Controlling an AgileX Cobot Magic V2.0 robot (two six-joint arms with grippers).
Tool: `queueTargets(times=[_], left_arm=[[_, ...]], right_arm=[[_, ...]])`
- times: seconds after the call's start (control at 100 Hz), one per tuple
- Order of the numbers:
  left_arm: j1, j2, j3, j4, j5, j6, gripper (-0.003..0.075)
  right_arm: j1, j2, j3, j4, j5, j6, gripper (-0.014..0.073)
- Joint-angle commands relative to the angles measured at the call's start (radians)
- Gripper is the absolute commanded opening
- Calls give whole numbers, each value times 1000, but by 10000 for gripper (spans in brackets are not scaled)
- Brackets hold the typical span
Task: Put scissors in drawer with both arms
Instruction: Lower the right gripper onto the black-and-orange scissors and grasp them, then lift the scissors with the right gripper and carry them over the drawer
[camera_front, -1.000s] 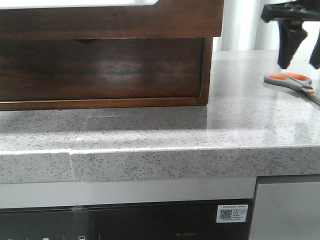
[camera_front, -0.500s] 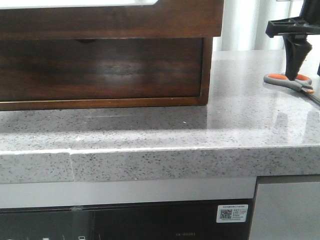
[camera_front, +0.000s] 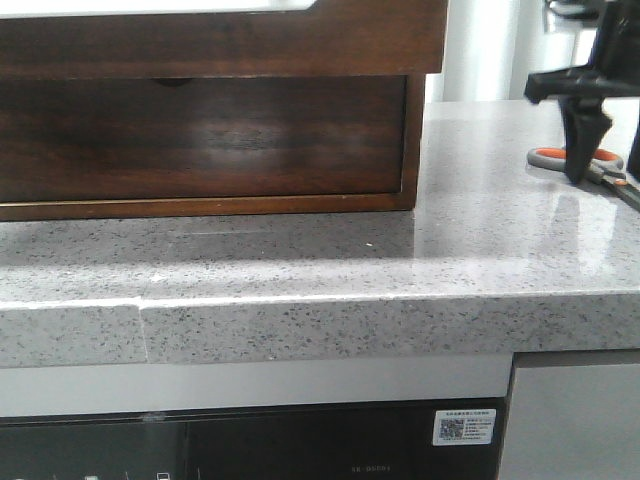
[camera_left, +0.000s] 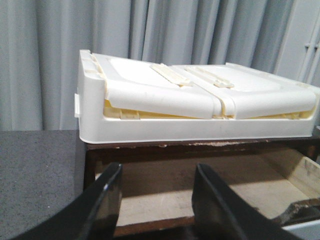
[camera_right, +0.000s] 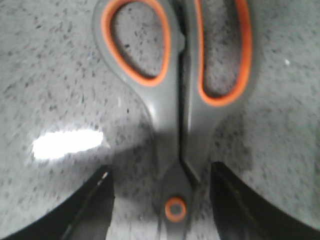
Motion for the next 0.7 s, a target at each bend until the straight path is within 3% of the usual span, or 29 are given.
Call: queueTargets(times=[0.0, 0.27, 0.37, 0.52, 0.69], left_arm=[[-51, 14, -38, 16, -18, 8, 245], [-82, 14, -38, 33, -12, 8, 230], [-82, 14, -38, 33, -12, 8, 230], [-82, 14, -38, 35, -12, 8, 230], [-82, 14, -38, 35, -12, 8, 230]], right_arm=[[-8, -23, -56, -20, -25, -2, 337], [-32, 58, -161, -26, 67, -2, 316], [-38, 80, -172, -28, 123, -2, 185], [-38, 90, -172, -33, 147, -17, -122], [-38, 82, -179, -27, 168, -56, -124]])
